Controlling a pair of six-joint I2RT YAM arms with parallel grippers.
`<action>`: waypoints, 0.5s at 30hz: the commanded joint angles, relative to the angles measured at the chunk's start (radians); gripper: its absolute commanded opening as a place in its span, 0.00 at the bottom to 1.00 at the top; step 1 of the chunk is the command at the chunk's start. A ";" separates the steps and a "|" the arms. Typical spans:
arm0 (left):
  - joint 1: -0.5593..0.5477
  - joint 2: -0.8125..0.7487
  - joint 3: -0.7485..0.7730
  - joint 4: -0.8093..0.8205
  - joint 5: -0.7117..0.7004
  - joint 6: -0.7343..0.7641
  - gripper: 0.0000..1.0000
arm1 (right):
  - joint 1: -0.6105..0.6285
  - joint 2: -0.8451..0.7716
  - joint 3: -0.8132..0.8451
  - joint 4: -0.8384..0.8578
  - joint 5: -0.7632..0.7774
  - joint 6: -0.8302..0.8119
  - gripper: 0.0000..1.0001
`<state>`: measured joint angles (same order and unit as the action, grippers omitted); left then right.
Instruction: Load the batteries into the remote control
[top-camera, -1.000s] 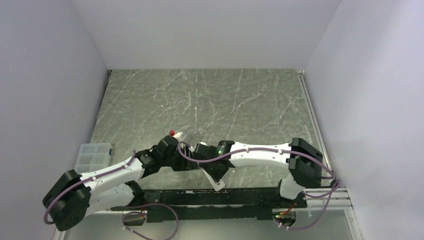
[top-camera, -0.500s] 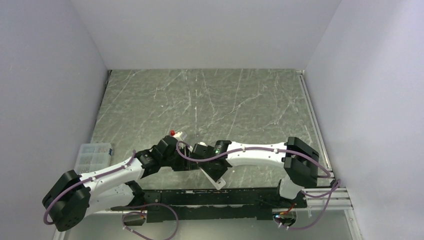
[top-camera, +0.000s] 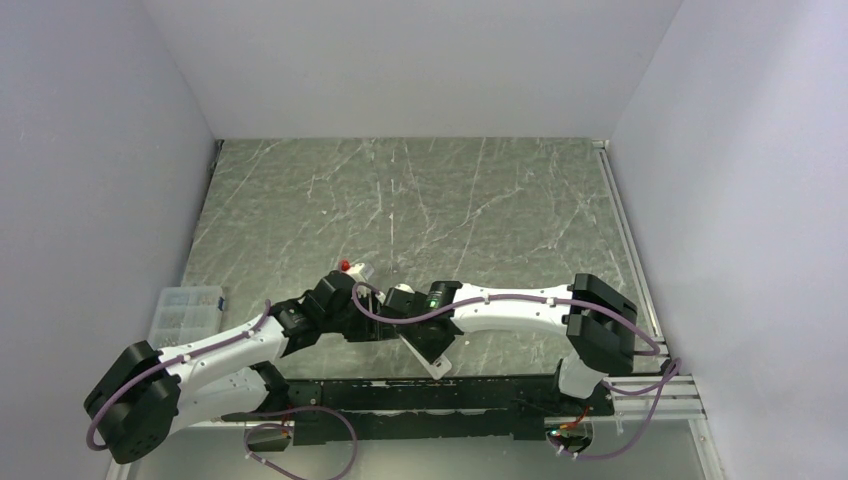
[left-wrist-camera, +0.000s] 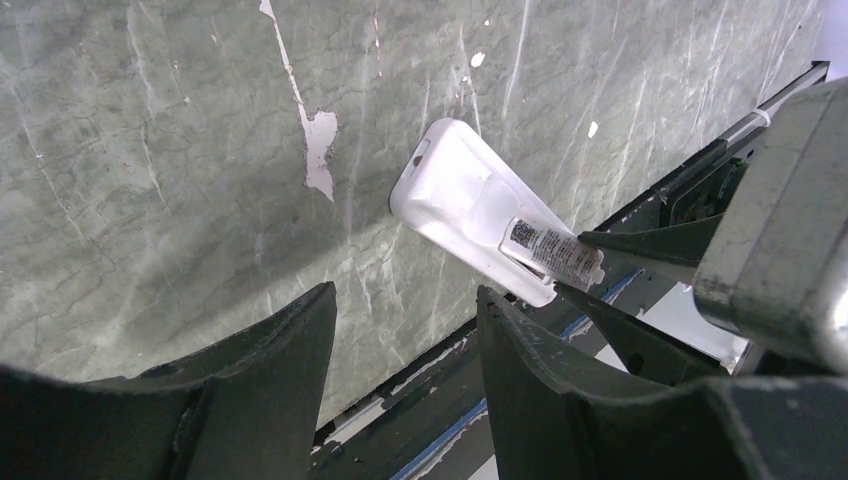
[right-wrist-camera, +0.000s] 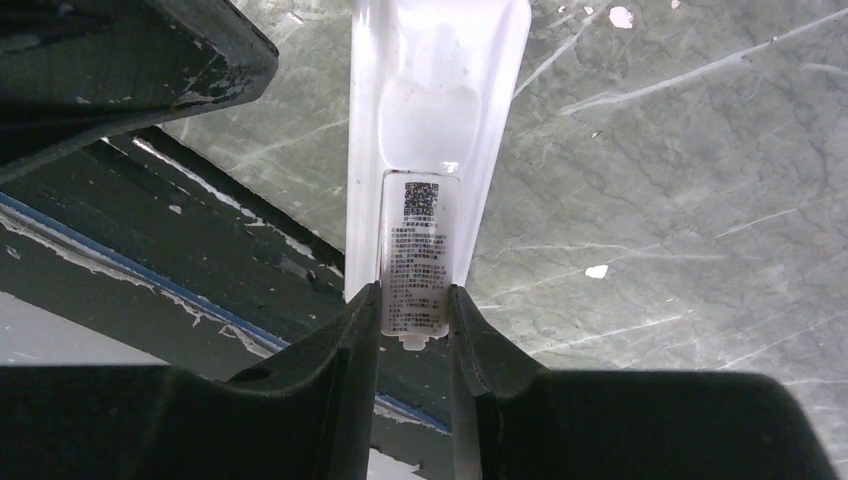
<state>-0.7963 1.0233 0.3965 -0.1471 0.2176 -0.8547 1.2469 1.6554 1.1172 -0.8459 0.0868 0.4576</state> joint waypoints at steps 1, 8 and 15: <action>0.005 -0.020 -0.005 0.012 0.017 0.011 0.59 | 0.000 0.007 0.012 0.024 0.042 0.015 0.19; 0.005 -0.017 -0.001 0.013 0.020 0.010 0.59 | 0.000 0.013 0.007 0.032 0.046 0.031 0.19; 0.005 -0.008 -0.002 0.022 0.028 0.009 0.59 | 0.000 0.017 0.000 0.039 0.058 0.062 0.20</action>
<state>-0.7952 1.0222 0.3965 -0.1467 0.2245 -0.8547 1.2469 1.6650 1.1172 -0.8398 0.0998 0.4854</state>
